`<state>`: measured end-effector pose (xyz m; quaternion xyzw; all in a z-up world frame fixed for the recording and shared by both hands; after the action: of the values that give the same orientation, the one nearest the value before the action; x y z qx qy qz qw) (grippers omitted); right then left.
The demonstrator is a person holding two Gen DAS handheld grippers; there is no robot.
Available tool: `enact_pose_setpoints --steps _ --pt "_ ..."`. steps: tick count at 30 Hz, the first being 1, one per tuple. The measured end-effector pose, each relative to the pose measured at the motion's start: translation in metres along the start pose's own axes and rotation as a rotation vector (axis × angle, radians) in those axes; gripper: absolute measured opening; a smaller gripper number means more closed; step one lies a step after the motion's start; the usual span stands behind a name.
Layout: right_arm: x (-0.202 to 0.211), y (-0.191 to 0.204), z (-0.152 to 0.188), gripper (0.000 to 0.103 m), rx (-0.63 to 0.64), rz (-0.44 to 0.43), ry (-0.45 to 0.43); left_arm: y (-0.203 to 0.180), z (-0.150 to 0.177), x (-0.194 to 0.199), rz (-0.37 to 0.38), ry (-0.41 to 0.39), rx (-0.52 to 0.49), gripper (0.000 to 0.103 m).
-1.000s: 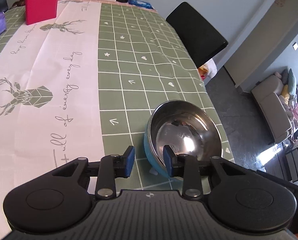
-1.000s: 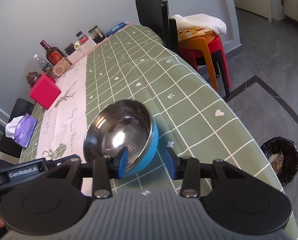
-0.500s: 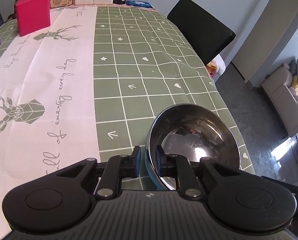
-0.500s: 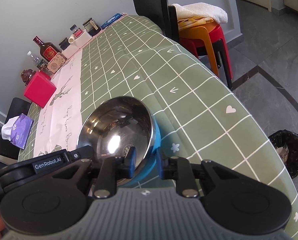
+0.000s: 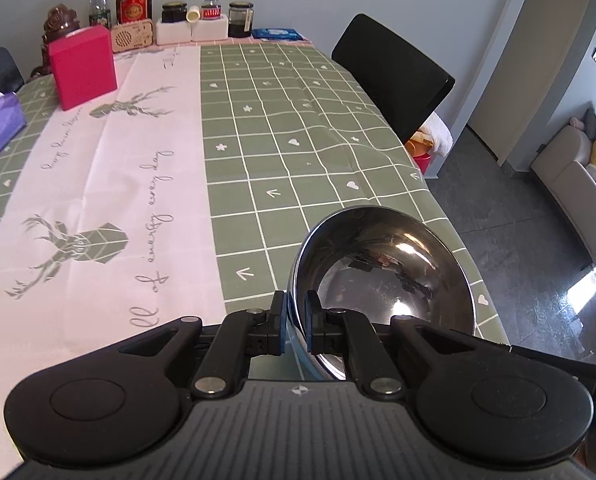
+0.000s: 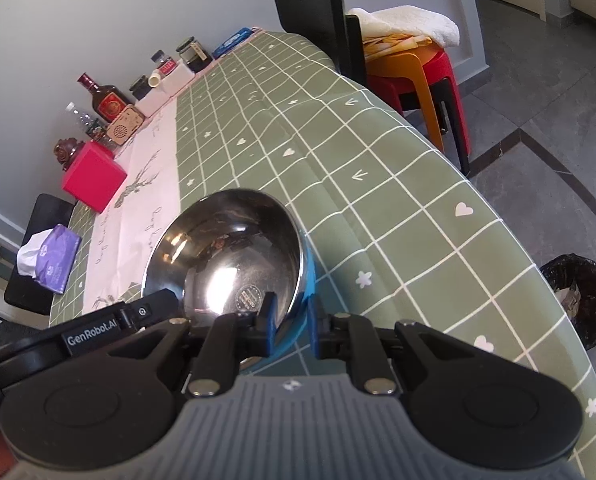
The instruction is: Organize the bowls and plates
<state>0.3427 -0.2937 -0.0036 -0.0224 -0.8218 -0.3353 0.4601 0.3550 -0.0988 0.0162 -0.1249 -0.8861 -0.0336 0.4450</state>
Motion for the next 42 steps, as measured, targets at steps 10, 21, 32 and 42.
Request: enact_pose_setpoints --steps 10,21,32,42 --pt "0.068 0.009 0.042 0.013 0.036 -0.095 -0.014 0.002 0.036 0.081 -0.016 -0.020 0.040 0.010" --pt "0.138 -0.006 0.108 0.013 0.057 -0.222 -0.071 0.002 0.099 0.153 0.015 -0.040 0.098 0.012" --pt "0.147 -0.025 0.145 0.012 0.072 -0.226 -0.050 0.008 0.151 0.155 0.075 0.107 0.170 0.015" --pt "0.127 -0.029 0.147 0.011 0.068 -0.175 -0.004 0.014 0.158 0.133 0.077 0.190 0.212 0.015"
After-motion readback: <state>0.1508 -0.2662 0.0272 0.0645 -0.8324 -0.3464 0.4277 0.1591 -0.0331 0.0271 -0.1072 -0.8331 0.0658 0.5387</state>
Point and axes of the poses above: each gripper's, at about its wrist camera, not at the fingertips, and x roughly against the way its jaws point, y to its left, z to its underside, the point moved 1 cm from there along -x, roughly the way its jaws point, and after that the axes turned 9 degrees about -x, right-handed, at the moved point
